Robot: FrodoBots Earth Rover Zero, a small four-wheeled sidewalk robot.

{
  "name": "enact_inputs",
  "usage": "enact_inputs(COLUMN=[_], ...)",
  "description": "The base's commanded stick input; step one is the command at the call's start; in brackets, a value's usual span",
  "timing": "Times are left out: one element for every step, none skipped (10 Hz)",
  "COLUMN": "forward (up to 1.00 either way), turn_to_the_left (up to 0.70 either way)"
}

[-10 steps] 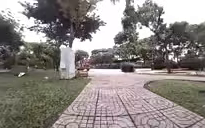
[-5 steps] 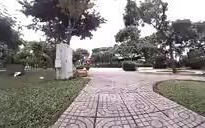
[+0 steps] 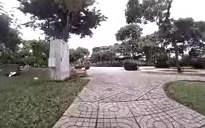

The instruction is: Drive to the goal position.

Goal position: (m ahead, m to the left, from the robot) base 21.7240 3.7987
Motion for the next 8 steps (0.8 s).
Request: enact_inputs(forward=[1.00, 1.00, 1.00, 1.00, 1.00, 1.00, 1.00, 1.00], turn_to_the_left=[0.00, 0.00, 0.00, 0.00, 0.00, 0.00, 0.00, 0.00])
